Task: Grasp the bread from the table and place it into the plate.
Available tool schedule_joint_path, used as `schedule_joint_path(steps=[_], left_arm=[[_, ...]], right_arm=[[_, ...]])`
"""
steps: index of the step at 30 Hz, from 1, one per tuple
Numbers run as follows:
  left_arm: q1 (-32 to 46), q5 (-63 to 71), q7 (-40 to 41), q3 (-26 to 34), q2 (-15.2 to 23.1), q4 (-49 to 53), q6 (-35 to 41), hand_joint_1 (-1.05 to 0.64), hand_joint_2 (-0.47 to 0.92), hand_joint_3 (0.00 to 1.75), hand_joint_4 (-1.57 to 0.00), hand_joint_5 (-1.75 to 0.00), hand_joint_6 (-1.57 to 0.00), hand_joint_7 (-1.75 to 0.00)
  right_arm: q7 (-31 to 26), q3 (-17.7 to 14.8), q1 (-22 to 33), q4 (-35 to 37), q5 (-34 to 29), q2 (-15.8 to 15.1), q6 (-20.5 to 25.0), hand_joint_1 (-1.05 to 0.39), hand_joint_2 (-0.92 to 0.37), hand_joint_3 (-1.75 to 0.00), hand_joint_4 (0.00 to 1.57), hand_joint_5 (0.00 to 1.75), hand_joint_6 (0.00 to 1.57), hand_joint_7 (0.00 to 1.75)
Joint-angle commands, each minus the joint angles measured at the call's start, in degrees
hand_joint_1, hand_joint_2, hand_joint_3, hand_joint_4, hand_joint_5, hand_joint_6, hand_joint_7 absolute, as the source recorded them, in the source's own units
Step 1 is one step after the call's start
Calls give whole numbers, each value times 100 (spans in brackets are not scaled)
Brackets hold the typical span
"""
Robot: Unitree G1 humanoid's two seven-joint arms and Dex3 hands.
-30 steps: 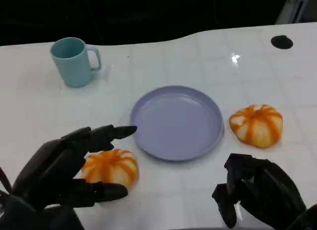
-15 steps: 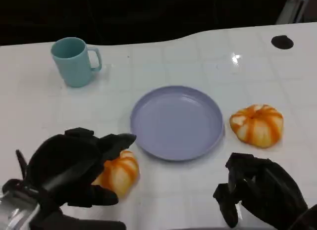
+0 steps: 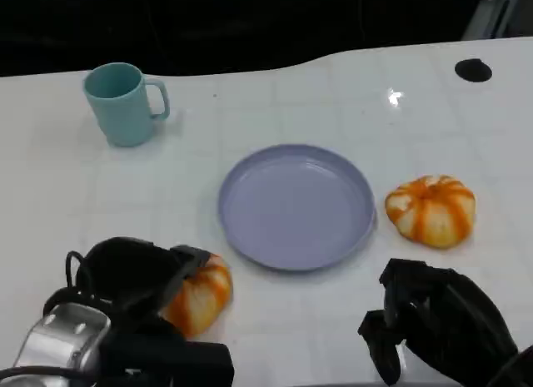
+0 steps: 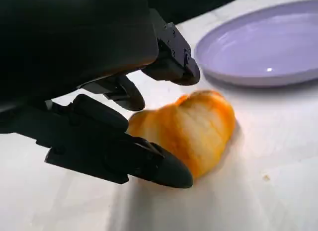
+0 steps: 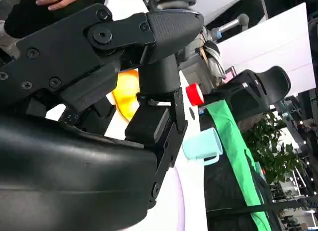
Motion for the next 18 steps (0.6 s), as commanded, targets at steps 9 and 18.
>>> schedule_joint_path(steps=[9,18], left_arm=[[-425,-663,1538,-212,-14,1586,-580,-35,92,17,-69,-129,-88,-11],[-626,-567,2946,-387,54,2265,-873,-30,86,47,-81,-174,-78,-123]], right_arm=[[-7,-37,66,-136,69,-70,37,-95,-75,-32,123,154,106,139],[-32,-28,66,-153,55,-60,50,-94,-76,-32,123,154,106,139]])
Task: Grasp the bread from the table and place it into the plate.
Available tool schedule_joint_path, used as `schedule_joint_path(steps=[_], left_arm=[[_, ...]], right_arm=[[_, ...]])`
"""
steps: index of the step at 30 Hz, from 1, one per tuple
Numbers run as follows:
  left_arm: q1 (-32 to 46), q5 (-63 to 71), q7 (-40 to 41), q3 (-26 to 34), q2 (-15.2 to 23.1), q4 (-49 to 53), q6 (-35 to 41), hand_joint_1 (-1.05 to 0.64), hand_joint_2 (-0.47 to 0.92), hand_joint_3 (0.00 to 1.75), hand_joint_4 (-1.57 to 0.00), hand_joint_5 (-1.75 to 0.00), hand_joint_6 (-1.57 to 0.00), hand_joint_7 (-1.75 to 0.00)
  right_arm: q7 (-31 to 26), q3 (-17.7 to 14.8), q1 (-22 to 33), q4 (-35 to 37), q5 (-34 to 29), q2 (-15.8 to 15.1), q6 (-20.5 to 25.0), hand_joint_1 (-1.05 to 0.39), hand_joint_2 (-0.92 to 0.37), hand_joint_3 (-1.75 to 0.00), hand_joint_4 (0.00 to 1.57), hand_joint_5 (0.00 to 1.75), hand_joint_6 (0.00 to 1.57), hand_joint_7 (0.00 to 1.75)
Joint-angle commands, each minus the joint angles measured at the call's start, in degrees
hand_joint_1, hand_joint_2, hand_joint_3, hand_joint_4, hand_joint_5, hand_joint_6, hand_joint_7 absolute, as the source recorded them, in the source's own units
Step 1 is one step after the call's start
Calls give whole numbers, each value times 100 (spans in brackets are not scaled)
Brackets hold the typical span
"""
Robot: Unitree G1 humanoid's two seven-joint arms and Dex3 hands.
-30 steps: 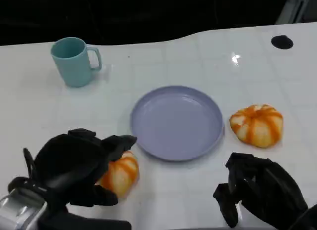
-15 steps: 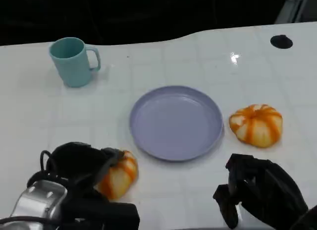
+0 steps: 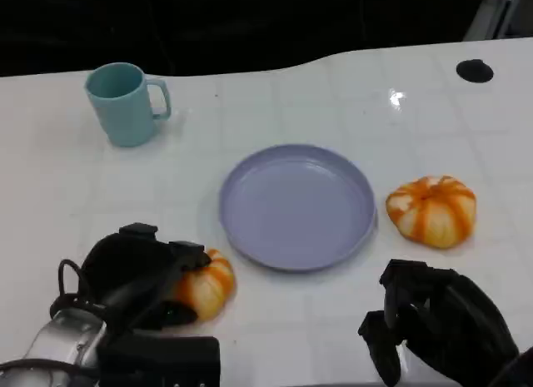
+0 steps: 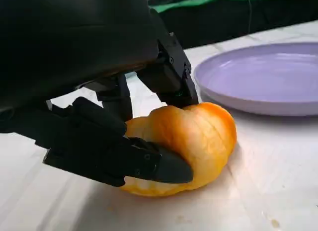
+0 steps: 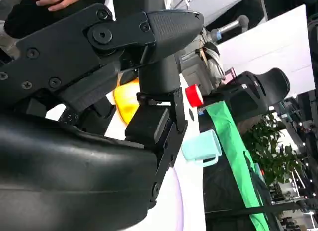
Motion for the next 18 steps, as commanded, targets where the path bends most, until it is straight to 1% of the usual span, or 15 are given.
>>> schedule_joint_path(steps=[1,5,8,10,12,13,17,18], left_arm=[[-10,90,422,-108,127,233,20,-30,86,46,-80,-175,-78,-122],[-38,234,732,-202,174,289,71,-30,85,45,-77,-175,-76,-124],[-29,293,1050,-200,172,288,74,-29,83,44,-79,-175,-78,-123],[-5,366,1097,-188,206,127,182,-30,81,44,-80,-175,-80,-115],[36,353,1028,-137,233,-88,289,-31,80,45,-79,-175,-80,-118],[69,360,975,-105,246,-237,389,-31,79,45,-79,-175,-79,-120],[208,388,577,16,285,-909,886,-30,77,55,-82,-175,-70,-145],[244,395,444,63,289,-1099,1019,-29,76,57,-84,-175,-70,-146]], right_arm=[[-20,-35,23,-73,61,-58,39,-94,-76,-31,123,154,106,139],[-13,-46,13,-60,70,-57,31,-94,-76,-31,122,154,105,138],[-7,-56,7,-33,78,-51,21,-94,-76,-31,122,154,105,138],[-6,-58,2,-21,71,-47,5,-94,-76,-32,122,154,106,138],[-22,-60,1,-26,68,-49,23,-94,-76,-32,122,154,107,138],[-20,-59,1,-25,67,-52,28,-94,-75,-32,122,154,107,138],[-36,-45,9,-39,27,-57,2,-94,-75,-33,122,154,107,139],[-36,-43,10,-40,22,-58,-5,-95,-75,-33,122,155,107,139]])
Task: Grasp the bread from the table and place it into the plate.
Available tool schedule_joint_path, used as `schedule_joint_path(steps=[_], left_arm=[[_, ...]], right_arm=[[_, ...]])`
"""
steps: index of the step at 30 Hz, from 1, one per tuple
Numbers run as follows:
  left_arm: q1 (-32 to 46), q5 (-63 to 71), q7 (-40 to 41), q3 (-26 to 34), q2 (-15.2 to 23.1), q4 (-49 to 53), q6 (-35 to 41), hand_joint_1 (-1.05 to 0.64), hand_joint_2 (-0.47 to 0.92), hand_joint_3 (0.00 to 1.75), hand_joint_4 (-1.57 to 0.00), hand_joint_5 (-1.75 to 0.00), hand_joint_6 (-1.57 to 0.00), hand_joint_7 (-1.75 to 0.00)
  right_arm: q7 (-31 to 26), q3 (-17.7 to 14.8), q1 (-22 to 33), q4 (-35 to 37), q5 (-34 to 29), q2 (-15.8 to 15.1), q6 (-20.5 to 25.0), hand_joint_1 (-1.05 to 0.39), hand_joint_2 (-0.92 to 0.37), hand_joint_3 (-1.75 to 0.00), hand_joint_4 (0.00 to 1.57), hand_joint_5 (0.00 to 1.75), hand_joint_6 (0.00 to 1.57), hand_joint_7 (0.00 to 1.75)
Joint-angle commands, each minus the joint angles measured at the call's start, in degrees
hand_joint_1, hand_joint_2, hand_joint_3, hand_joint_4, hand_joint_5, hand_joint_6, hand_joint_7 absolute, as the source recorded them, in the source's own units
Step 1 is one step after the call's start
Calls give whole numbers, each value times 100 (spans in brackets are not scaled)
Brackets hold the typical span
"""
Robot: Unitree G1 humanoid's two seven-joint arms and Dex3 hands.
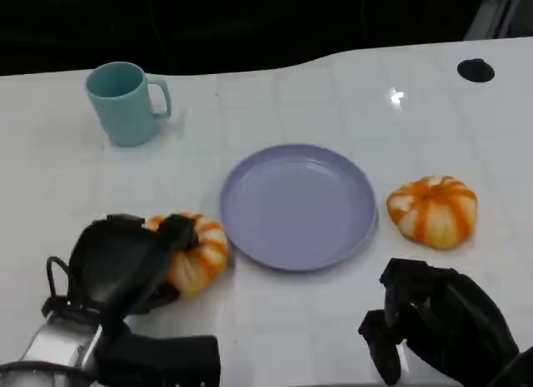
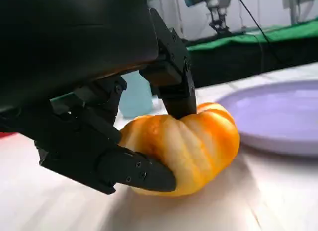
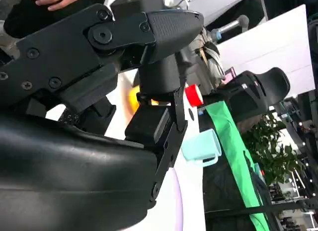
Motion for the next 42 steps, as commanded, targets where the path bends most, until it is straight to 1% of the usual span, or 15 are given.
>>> schedule_joint_path(steps=[1,7,8,11,13,14,16,19,22,26,31,33,37,40,42], left_arm=[[191,54,-510,222,141,-771,536,-28,74,60,-85,-175,-72,-140],[242,354,-1068,335,173,-1515,1138,-30,64,71,-90,-175,-93,-91],[248,362,-1100,351,169,-1606,1166,-30,64,70,-91,-175,-101,-72],[238,311,-887,402,152,-1713,1031,-30,67,55,-93,-175,-119,-29],[171,271,-681,412,160,-1678,826,-30,69,51,-93,-175,-123,-22],[122,238,-585,420,155,-1636,713,-30,70,49,-93,-175,-128,-23],[-44,111,-362,438,132,-1447,423,-28,69,48,-90,-175,-97,-101],[-306,-148,-108,463,73,-1093,13,-28,64,55,-88,-175,-78,-142],[-620,-491,-175,444,-20,-712,-327,-29,56,76,-89,-175,-89,-118],[-981,-890,-397,364,-172,-232,-648,-27,49,100,-89,-175,-81,-143],[-1375,-929,-368,159,-501,204,-741,-27,46,104,-93,-175,-83,-134],[-1512,-899,-300,75,-583,385,-822,-27,46,101,-92,-175,-74,-161],[-1775,-886,-255,-64,-764,768,-885,-26,44,100,-92,-175,-69,-174],[-1969,-927,-308,-154,-896,1058,-919,-27,46,98,-94,-175,-96,-92],[-2046,-974,-325,-185,-971,1194,-922,-28,47,96,-94,-175,-102,-87]], right_arm=[[-17,-38,12,-25,30,-63,-7,-95,-76,-34,123,155,108,139],[14,-39,18,-14,65,-55,-1,-94,-74,-35,122,155,107,139],[17,-37,24,-14,64,-51,-11,-93,-74,-35,122,155,107,139],[8,-37,37,-26,71,-50,9,-93,-74,-35,123,154,107,139],[-17,-29,47,-35,44,-49,1,-93,-74,-35,123,154,107,138],[-27,-28,48,-36,41,-48,10,-93,-74,-36,123,154,107,138],[-54,-20,53,-58,29,-46,23,-93,-74,-36,123,154,107,139],[-67,-16,49,-71,22,-64,41,-93,-74,-37,123,155,107,139],[-63,-15,51,-78,12,-81,28,-93,-73,-38,123,156,107,140],[-36,-35,52,-62,63,-74,49,-93,-72,-39,123,157,107,140],[-17,-38,58,-50,57,-88,51,-94,-72,-40,123,156,107,141],[-23,-35,71,-74,61,-90,73,-93,-71,-40,123,155,107,140],[-30,-28,83,-98,55,-84,88,-94,-71,-40,123,155,107,141],[-46,-17,106,-135,41,-78,95,-94,-71,-40,123,155,107,141],[-42,-9,121,-155,31,-80,86,-94,-71,-41,123,156,107,142]])
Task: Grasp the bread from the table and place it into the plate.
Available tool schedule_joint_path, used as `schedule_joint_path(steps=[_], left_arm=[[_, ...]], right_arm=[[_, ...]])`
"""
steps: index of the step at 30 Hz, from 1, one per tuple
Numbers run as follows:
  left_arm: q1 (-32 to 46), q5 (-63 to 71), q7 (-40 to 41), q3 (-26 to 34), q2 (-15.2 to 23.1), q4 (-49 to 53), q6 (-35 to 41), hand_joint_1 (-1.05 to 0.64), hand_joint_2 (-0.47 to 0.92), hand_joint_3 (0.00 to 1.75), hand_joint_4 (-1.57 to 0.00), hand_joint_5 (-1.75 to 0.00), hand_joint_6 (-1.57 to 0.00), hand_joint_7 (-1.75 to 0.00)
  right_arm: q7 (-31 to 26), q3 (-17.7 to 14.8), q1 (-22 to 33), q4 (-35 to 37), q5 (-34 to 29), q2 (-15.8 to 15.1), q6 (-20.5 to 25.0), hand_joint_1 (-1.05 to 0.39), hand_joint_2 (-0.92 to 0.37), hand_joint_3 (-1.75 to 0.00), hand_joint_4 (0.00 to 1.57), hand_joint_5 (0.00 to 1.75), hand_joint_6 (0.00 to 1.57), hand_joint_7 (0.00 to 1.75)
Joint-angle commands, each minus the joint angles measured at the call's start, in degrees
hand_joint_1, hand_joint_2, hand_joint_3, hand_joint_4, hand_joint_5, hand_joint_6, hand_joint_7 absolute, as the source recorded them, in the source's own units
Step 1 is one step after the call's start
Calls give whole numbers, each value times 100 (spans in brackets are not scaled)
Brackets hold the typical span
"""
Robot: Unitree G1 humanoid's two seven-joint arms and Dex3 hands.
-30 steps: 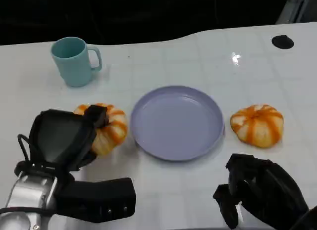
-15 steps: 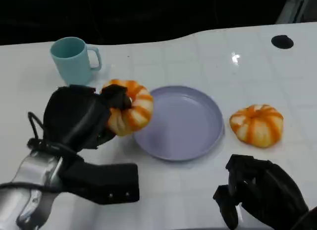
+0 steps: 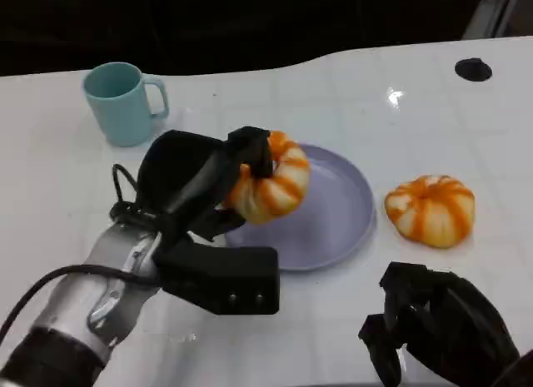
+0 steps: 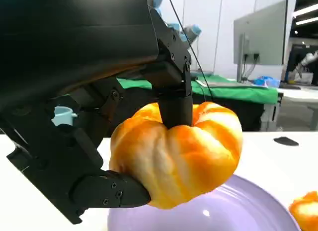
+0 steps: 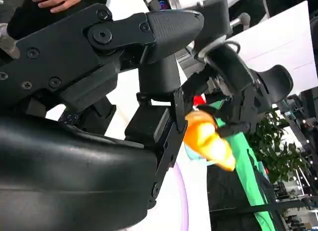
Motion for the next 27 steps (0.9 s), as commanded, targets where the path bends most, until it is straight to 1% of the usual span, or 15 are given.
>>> schedule_joint_path(steps=[1,3,4,5,9,10,11,12,13,15,16,17,19,23,27], left_arm=[[-266,-75,30,-83,-116,362,-45,-28,47,96,-94,-175,-102,-89],[-380,-88,64,-144,-206,605,-92,-28,47,97,-93,-175,-83,-145],[-432,-88,75,-170,-247,716,-109,-27,47,98,-93,-175,-80,-155],[-484,-102,82,-191,-281,832,-139,-27,47,99,-93,-175,-77,-159],[-667,-246,4,-244,-390,1236,-275,-27,52,98,-90,-175,-73,-158],[-704,-280,-38,-256,-403,1320,-304,-27,54,97,-87,-175,-73,-154],[-739,-280,-124,-284,-401,1377,-288,-28,56,94,-81,-175,-74,-142],[-767,-258,-188,-321,-386,1412,-269,-30,62,86,-76,-164,-74,-124],[-787,-239,-221,-349,-373,1434,-257,-31,70,71,-73,-148,-76,-101],[-824,-190,-416,-421,-320,1418,-207,-33,79,55,-70,-132,-77,-77],[-840,-175,-542,-453,-295,1402,-177,-37,86,39,-68,-106,-73,-47],[-853,-166,-707,-486,-269,1370,-127,-40,89,34,-66,-93,-71,-33],[-868,-130,-962,-544,-215,1291,-45,-54,91,31,-51,-66,-59,-12],[-819,-123,-1254,-569,-140,1082,80,-72,92,38,-35,-50,-45,-1],[-755,-110,-1589,-576,-57,794,287,-81,92,43,-21,-42,-34,0]], right_arm=[[-33,-16,67,-131,20,-71,2,-94,-71,-41,123,156,107,142],[-33,-19,75,-140,33,-61,2,-93,-71,-42,123,156,106,142],[-40,-18,80,-144,28,-57,-3,-93,-70,-42,123,156,106,142],[-33,-19,79,-137,26,-54,-18,-93,-70,-42,123,156,106,142],[5,-14,80,-124,42,-48,-38,-94,-70,-43,124,156,107,142],[10,-14,82,-123,42,-51,-40,-94,-70,-43,124,155,107,142],[17,-16,82,-118,43,-52,-45,-94,-71,-43,123,155,107,142],[16,-17,84,-120,41,-51,-50,-94,-71,-43,123,155,107,142],[14,-17,86,-122,38,-50,-53,-94,-71,-43,123,155,107,142],[11,-16,96,-132,37,-39,-74,-94,-71,-43,123,155,107,142],[6,-13,102,-142,34,-37,-78,-94,-71,-42,123,155,107,142],[3,-13,105,-151,40,-39,-62,-94,-71,-42,123,155,107,142],[0,-16,108,-167,55,-49,-25,-94,-71,-42,123,155,107,141],[-6,-25,110,-176,70,-55,6,-93,-71,-41,123,155,106,141],[-7,-30,107,-160,63,-35,-35,-93,-71,-41,123,155,106,141]])
